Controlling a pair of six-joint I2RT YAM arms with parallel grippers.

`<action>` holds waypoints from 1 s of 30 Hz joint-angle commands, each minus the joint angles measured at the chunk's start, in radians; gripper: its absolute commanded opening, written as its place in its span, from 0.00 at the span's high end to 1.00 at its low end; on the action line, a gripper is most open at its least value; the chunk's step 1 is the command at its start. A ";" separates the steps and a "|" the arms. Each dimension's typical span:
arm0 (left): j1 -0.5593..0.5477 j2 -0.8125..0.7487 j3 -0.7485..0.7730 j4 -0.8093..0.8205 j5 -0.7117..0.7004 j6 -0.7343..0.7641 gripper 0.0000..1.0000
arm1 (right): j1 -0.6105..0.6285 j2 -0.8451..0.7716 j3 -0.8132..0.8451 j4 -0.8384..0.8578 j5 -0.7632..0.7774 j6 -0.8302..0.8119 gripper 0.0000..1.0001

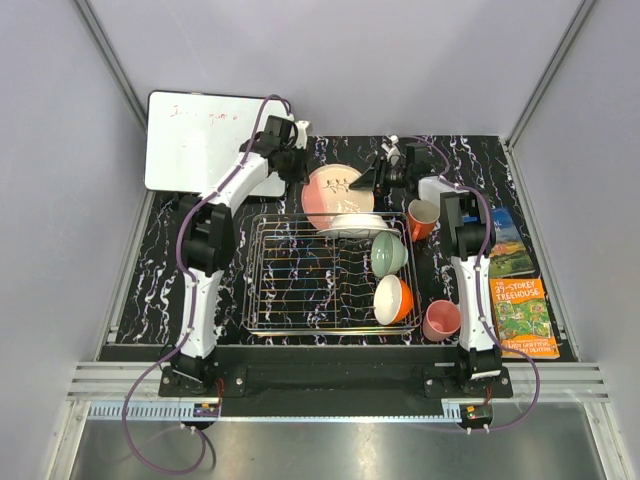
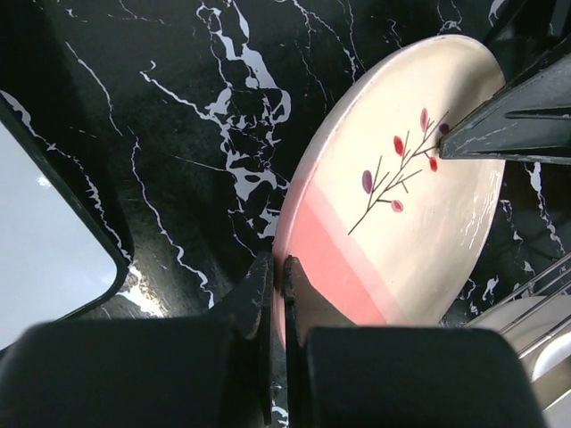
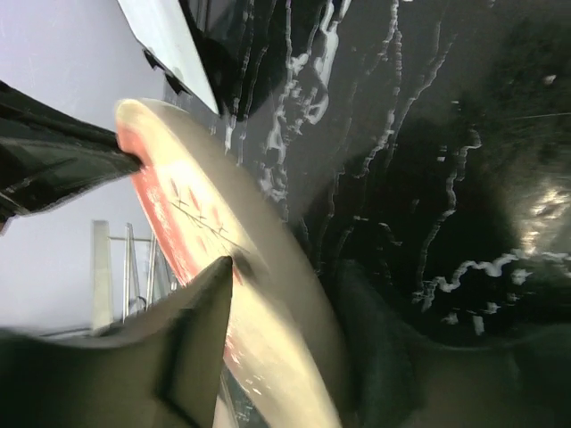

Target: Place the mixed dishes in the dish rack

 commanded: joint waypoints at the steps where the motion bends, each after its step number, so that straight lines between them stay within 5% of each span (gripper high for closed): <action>1: -0.027 0.003 0.057 0.077 0.053 -0.025 1.00 | 0.023 -0.005 0.005 0.084 -0.093 0.058 0.66; 4: -0.027 0.000 0.049 0.077 0.052 -0.020 1.00 | 0.021 -0.014 -0.001 0.080 -0.093 0.050 1.00; 17: -0.027 -0.006 0.035 0.077 0.033 -0.006 0.98 | 0.006 -0.045 -0.023 0.181 -0.058 0.116 1.00; 18: -0.027 -0.009 0.035 0.077 0.029 -0.006 0.90 | 0.003 -0.043 -0.026 0.243 -0.056 0.163 1.00; 19: -0.025 -0.012 0.034 0.075 0.012 -0.008 0.59 | 0.000 -0.042 -0.028 0.270 -0.052 0.185 1.00; 21: -0.022 -0.029 0.031 0.075 -0.003 -0.003 0.47 | -0.003 -0.043 -0.026 0.320 -0.038 0.217 1.00; 24: -0.002 -0.069 0.017 0.075 -0.037 0.000 0.01 | -0.005 -0.049 -0.017 0.360 0.002 0.226 1.00; 30: 0.062 -0.200 -0.028 0.069 -0.047 0.008 0.01 | -0.012 -0.080 0.015 0.408 0.077 0.219 1.00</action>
